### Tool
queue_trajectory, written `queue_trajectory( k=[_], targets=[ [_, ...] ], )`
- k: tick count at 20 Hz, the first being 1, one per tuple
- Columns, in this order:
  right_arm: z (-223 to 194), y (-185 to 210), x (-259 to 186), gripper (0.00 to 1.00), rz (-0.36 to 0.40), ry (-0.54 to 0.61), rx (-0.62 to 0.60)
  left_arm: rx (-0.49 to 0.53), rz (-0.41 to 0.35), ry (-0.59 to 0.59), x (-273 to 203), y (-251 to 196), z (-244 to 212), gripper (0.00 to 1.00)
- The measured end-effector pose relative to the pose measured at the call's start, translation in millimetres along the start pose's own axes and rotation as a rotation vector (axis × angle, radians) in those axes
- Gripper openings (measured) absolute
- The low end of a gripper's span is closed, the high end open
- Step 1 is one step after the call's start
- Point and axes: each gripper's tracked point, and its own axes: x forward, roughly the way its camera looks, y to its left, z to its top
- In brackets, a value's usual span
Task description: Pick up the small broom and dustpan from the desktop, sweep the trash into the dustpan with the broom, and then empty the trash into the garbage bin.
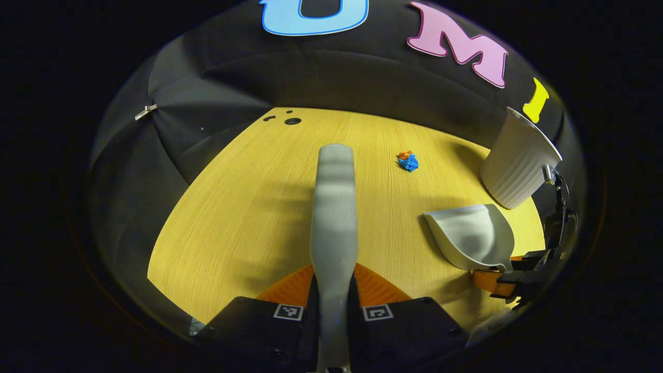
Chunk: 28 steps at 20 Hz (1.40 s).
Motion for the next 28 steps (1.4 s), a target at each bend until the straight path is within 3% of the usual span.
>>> queue_trajectory(
  k=[2, 3, 5, 9, 10, 17, 18, 19, 26, 28],
  targets=[
    [-1, -1, -1, 0.4, 0.022, 0.008, 0.004, 0.015, -0.001, 0.015, 8, -2, 2, 0.27],
    [0, 0, 0, 0.45, 0.036, 0.007, -0.005, 0.016, -0.004, 0.021, 11, -3, 4, 0.27],
    [1, -1, 0, 0.39, 0.051, 0.007, -0.039, 0.022, -0.011, 0.029, 19, -6, 9, 0.25],
    [0, -7, -4, 0.42, 0.064, 0.0, -0.077, 0.072, -0.051, 0.045, 44, -19, 32, 0.27],
    [0, -10, -7, 0.37, 0.068, 0.001, -0.086, 0.091, -0.061, 0.051, 52, -21, 39, 0.27],
    [-1, -37, -22, 0.37, 0.087, -0.029, -0.224, 0.29, -0.07, 0.109, 128, -22, 97, 0.26],
    [-3, -37, -22, 0.33, 0.103, -0.018, -0.222, 0.32, -0.074, 0.113, 138, -24, 107, 0.26],
    [-5, -39, -22, 0.37, 0.113, -0.007, -0.219, 0.36, -0.076, 0.116, 148, -26, 117, 0.27],
    [-9, -45, -17, 0.36, 0.138, 0.023, -0.215, 0.735, -0.103, 0.115, 208, -60, 159, 0.27],
    [-7, -48, -14, 0.41, 0.137, 0.016, -0.214, 0.809, -0.111, 0.128, 213, -67, 163, 0.25]
  ],
)
